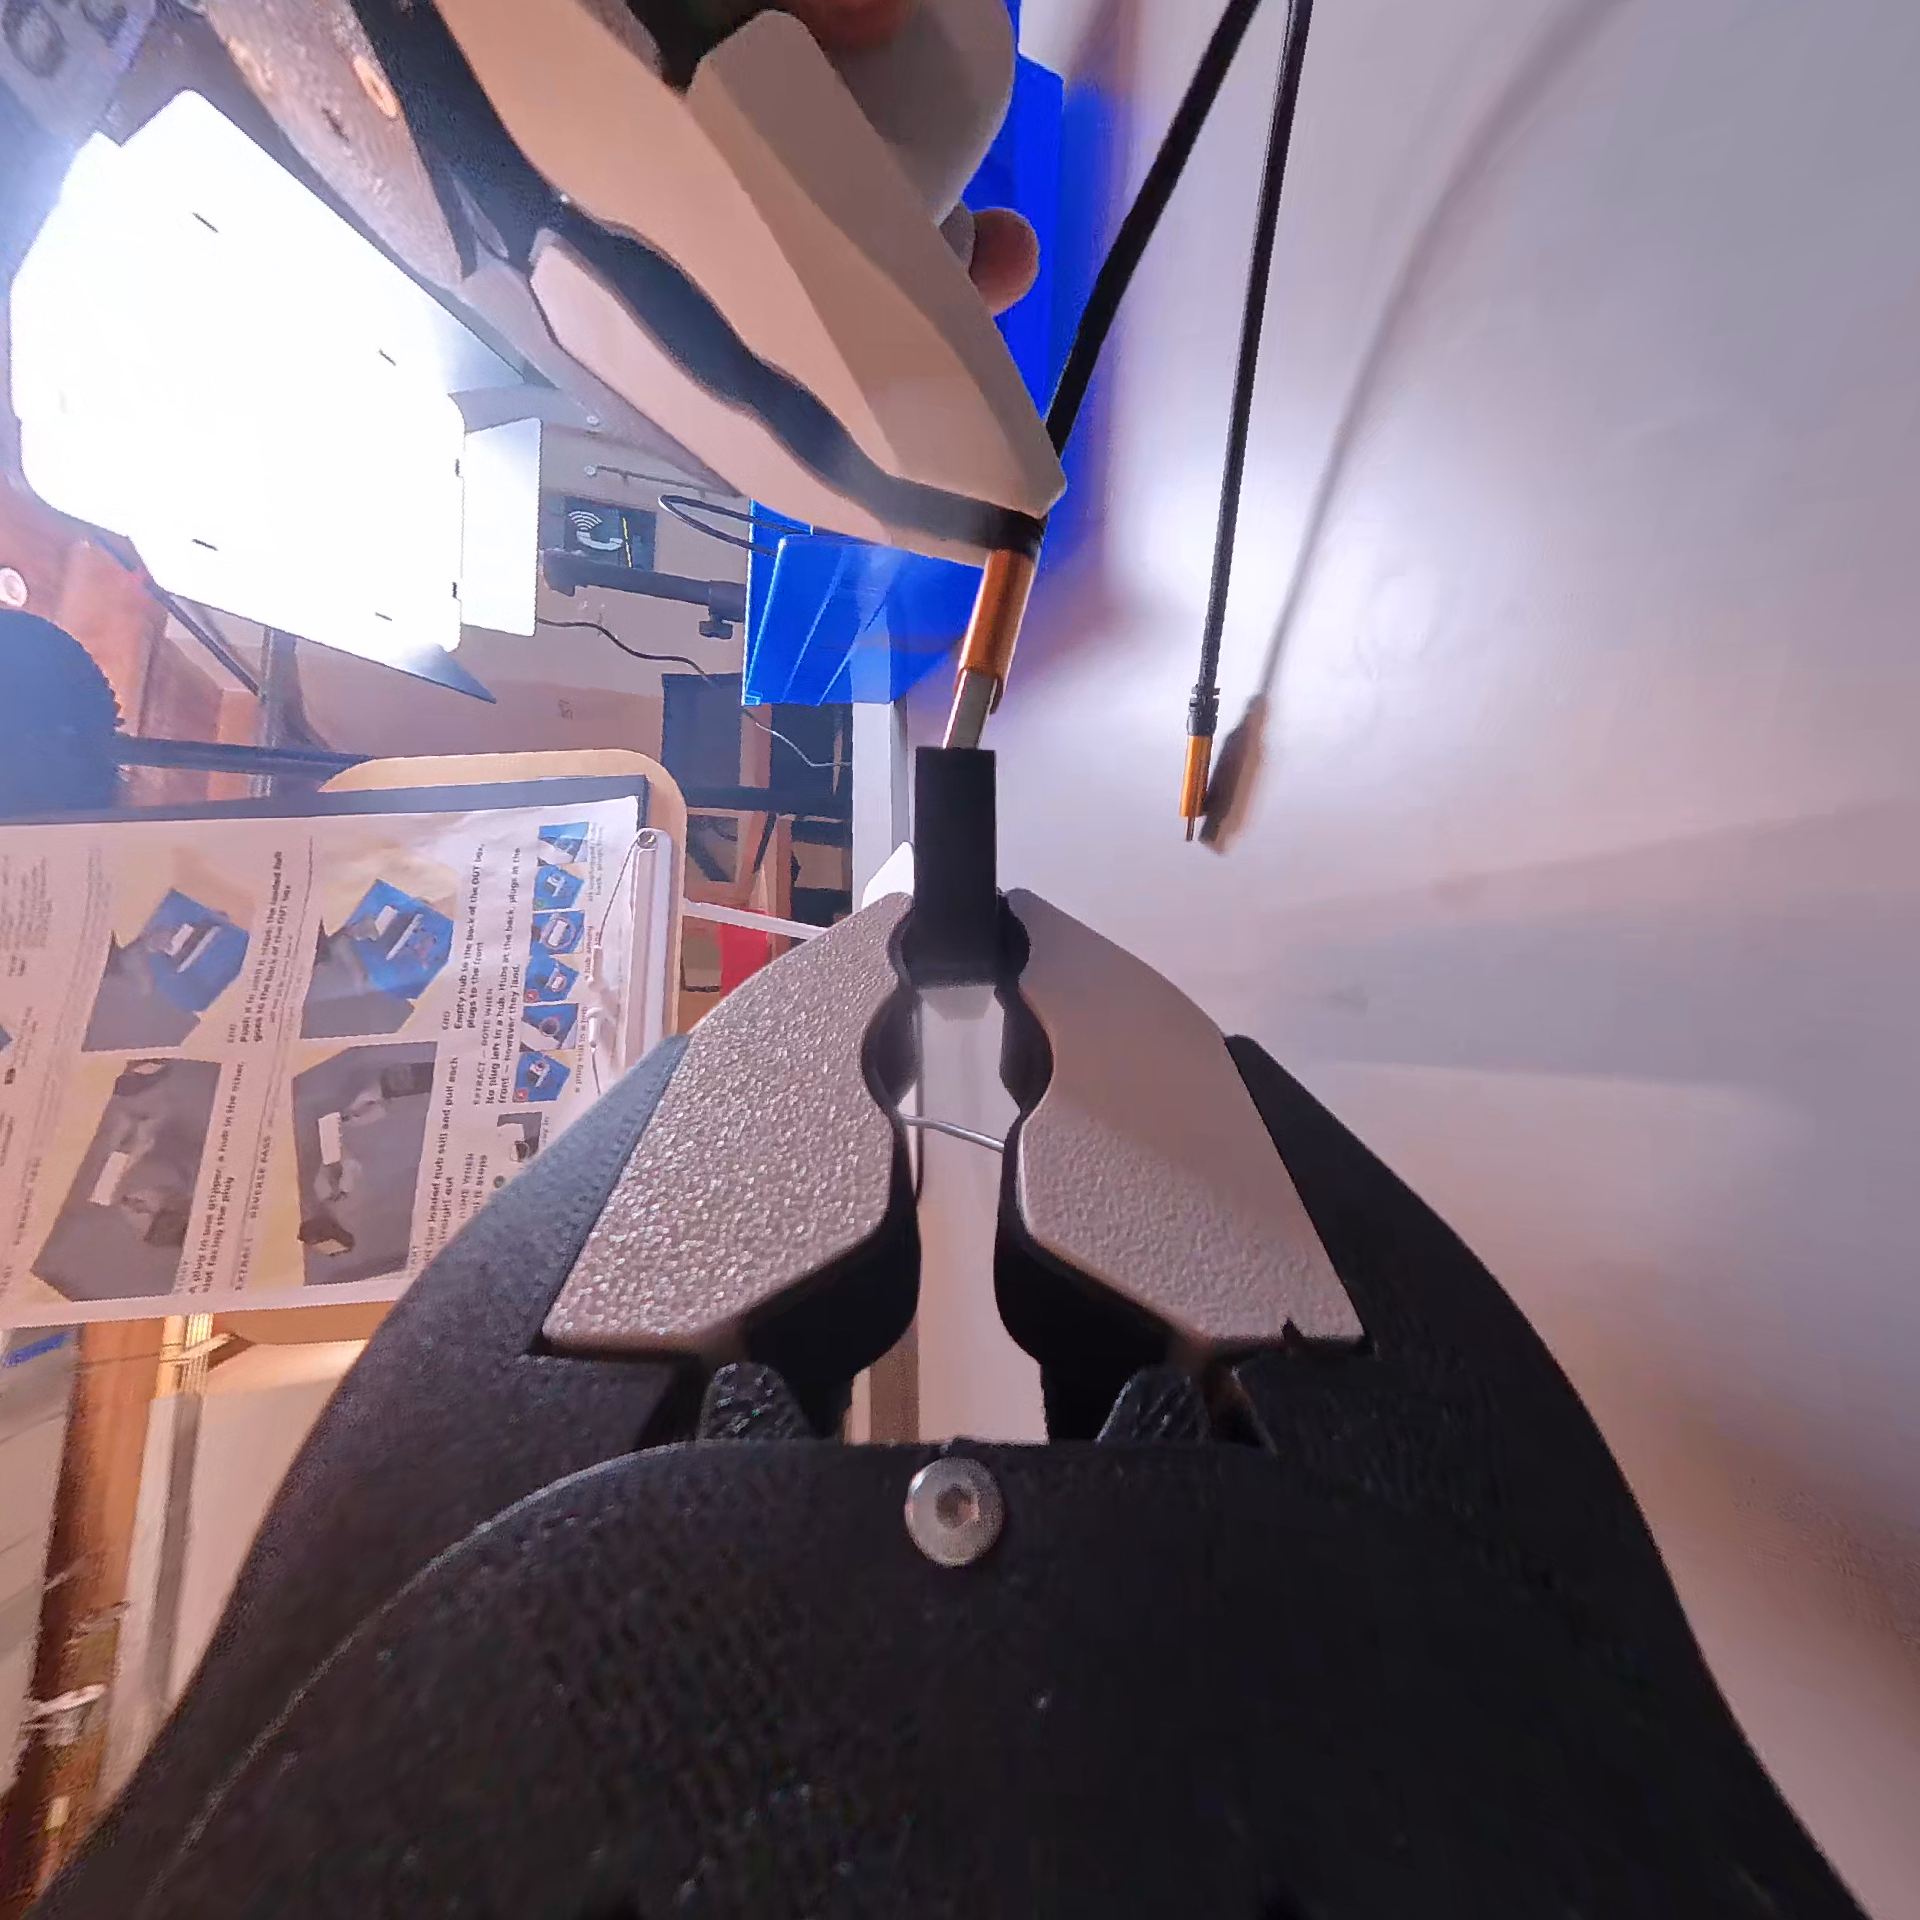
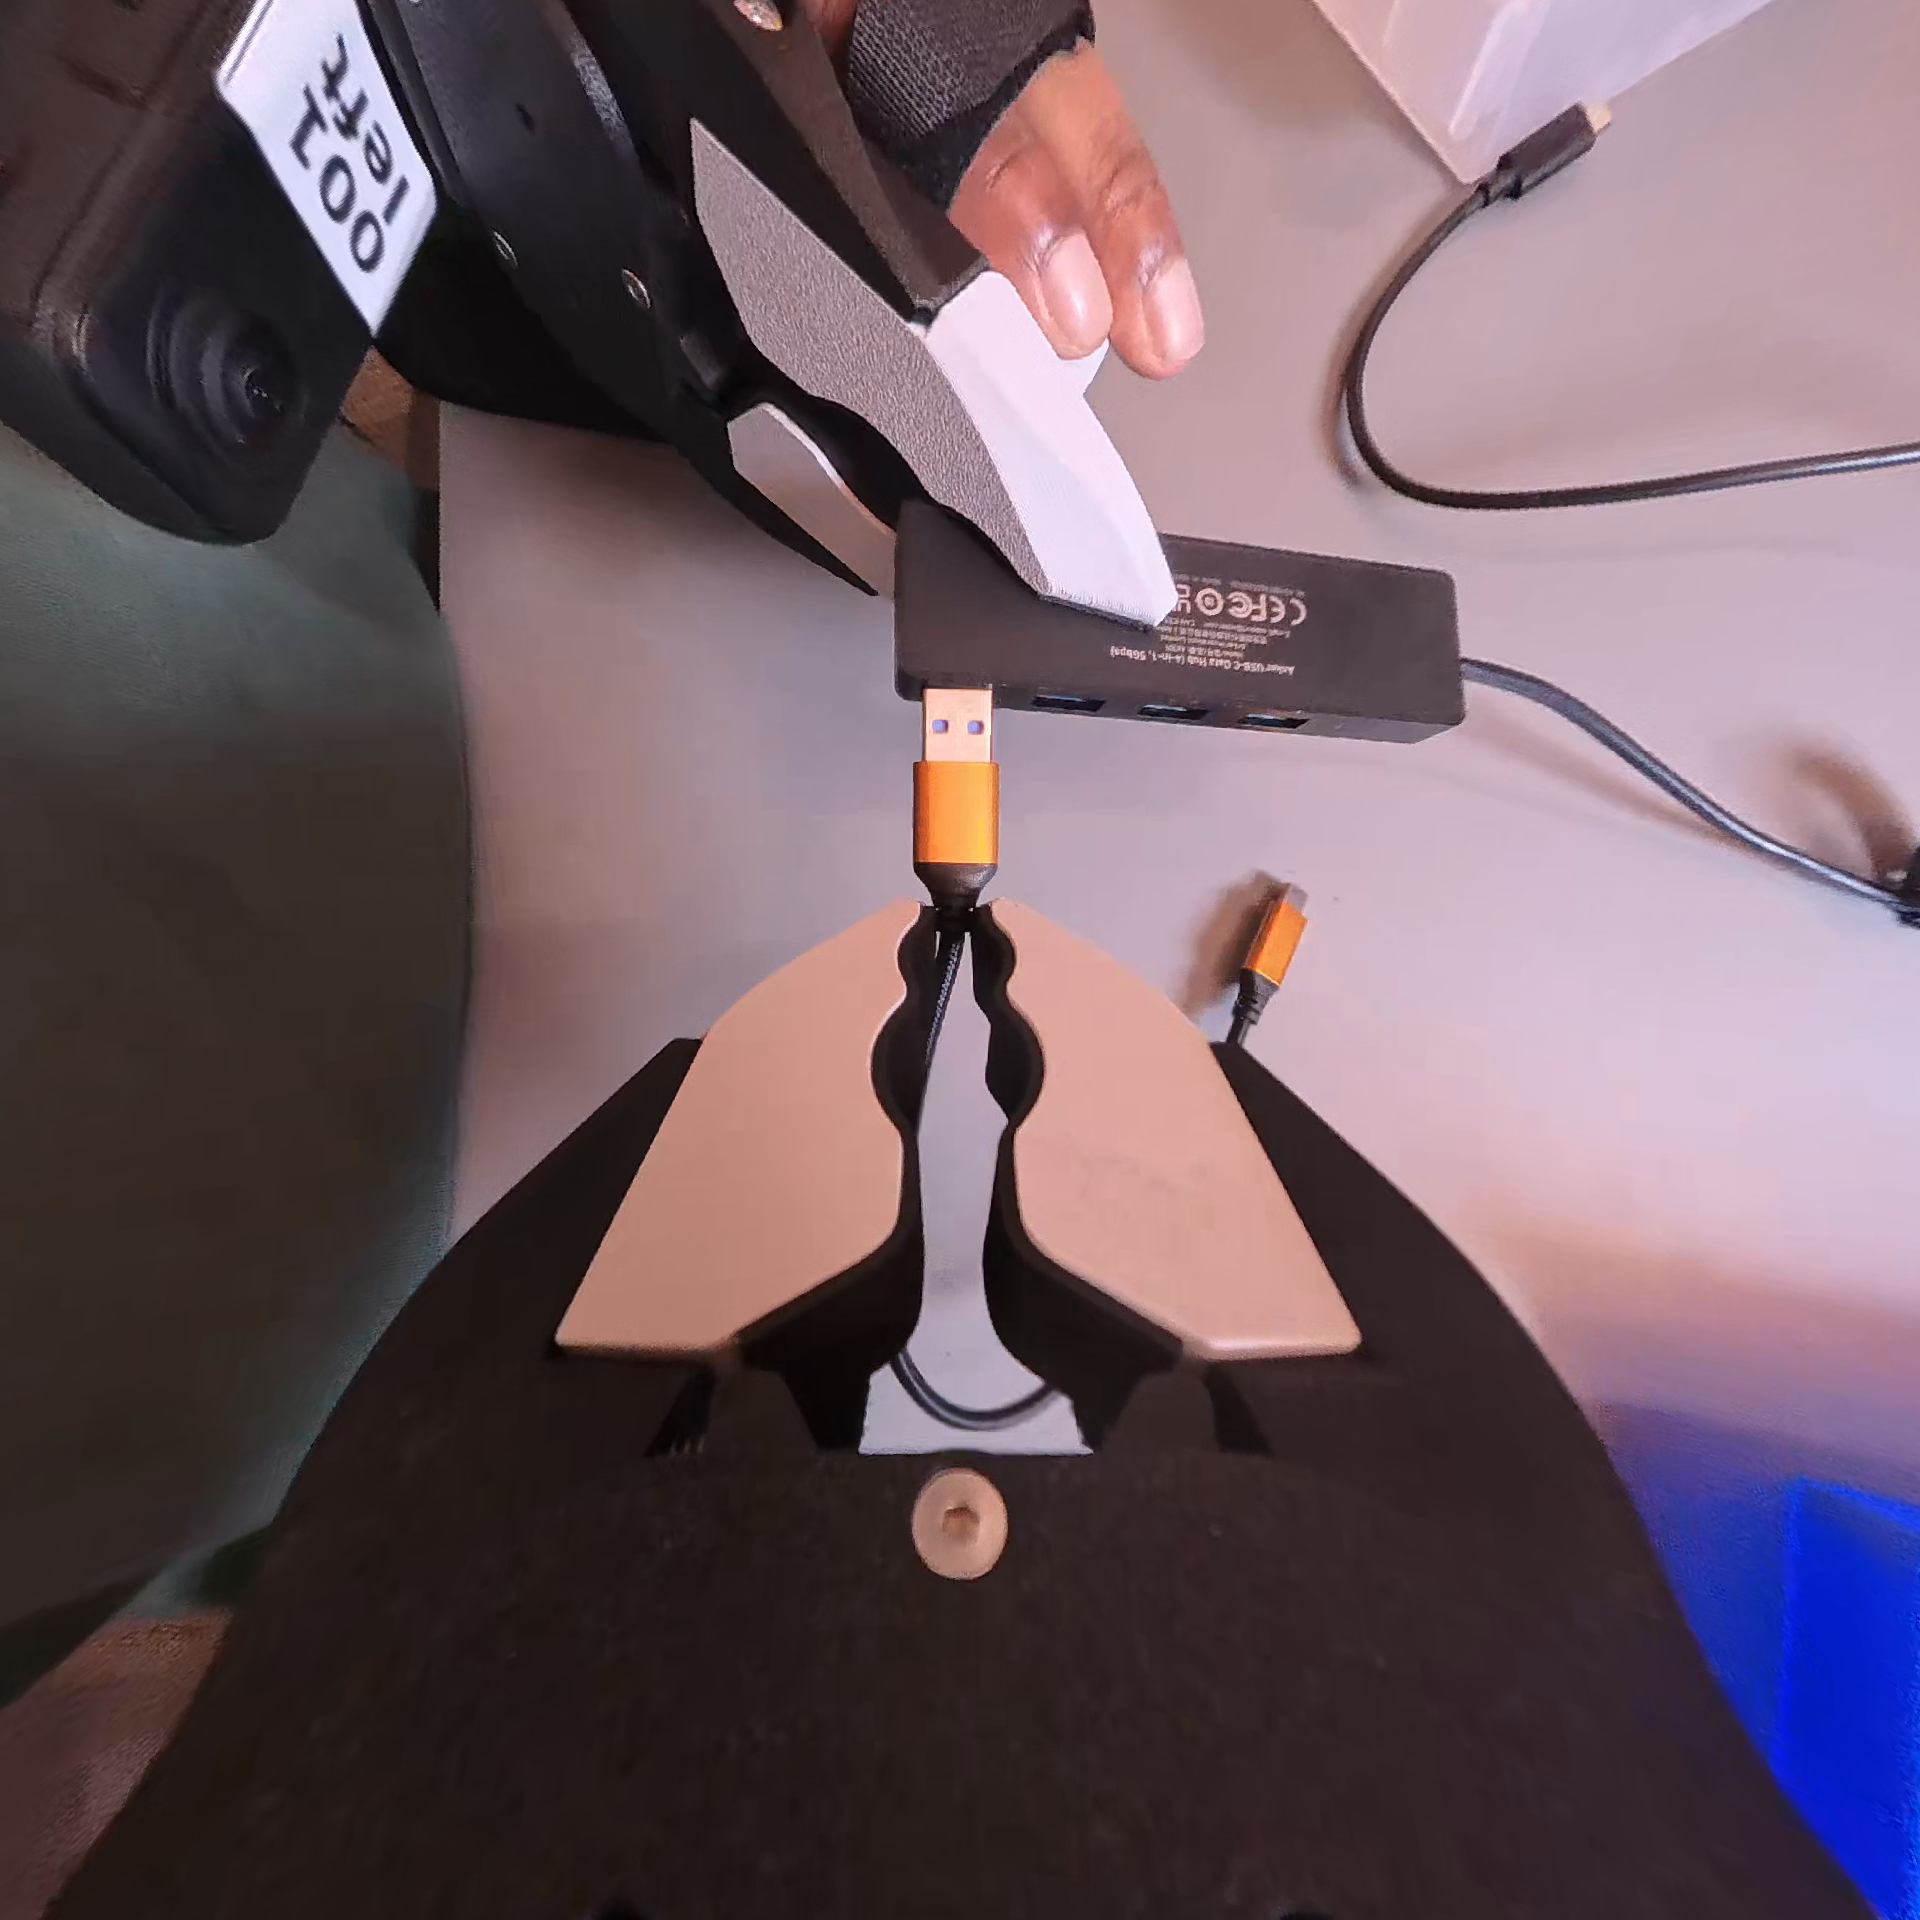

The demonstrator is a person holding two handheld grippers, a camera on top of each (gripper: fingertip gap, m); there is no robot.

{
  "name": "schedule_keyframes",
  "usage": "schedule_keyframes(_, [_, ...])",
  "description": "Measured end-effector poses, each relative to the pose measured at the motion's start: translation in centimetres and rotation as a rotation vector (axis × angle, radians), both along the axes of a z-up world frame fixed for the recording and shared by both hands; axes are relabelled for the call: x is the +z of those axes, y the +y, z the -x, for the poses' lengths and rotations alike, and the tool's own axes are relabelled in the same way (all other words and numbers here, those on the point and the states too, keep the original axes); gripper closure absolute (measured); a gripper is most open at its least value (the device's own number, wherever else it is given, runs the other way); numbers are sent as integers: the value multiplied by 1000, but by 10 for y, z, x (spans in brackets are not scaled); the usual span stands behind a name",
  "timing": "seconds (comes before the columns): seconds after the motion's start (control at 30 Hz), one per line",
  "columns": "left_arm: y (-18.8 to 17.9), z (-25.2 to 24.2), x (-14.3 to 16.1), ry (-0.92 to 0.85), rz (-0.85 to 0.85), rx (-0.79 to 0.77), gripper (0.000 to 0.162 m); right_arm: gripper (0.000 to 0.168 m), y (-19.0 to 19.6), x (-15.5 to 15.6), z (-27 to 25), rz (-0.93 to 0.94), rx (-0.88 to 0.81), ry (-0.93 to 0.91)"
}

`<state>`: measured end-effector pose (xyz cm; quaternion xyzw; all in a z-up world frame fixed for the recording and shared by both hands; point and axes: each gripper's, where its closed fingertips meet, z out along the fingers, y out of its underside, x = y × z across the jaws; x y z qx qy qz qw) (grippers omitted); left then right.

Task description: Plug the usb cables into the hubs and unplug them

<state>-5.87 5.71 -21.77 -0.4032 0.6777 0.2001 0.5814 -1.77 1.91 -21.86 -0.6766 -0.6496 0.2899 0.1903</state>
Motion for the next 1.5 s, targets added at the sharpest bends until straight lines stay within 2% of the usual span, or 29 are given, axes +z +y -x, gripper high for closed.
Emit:
schedule_keyframes(0.23, [-3,-5,-13,123,-53,-3,151,162,-7,-9,-2,45,27,-75])
schedule_keyframes(0.5, [-3,-4,-20,113,9,48,151,161,-20,-8,11,150,9,70])
schedule_keyframes(0.7, [3,2,-23,92,131,101,151,161,-8,-6,13,159,-121,216])
schedule_keyframes(0.87, [3,3,-27,39,250,135,150,158,-5,-3,17,-55,-112,265])
schedule_keyframes(1.03, [3,3,-33,-9,379,166,150,155,1,1,19,-476,-7,231])
schedule_keyframes(1.13, [2,4,-34,-18,428,179,150,155,0,-4,20,-653,76,160])
schedule_keyframes(1.2, [2,5,-35,-14,434,185,150,153,0,-4,22,-719,106,145])
schedule_keyframes(1.3, [1,7,-35,-9,443,196,150,160,2,-1,25,-799,133,133])
schedule_keyframes(1.5, [-1,11,-40,99,413,261,150,161,-3,0,34,-830,194,69])
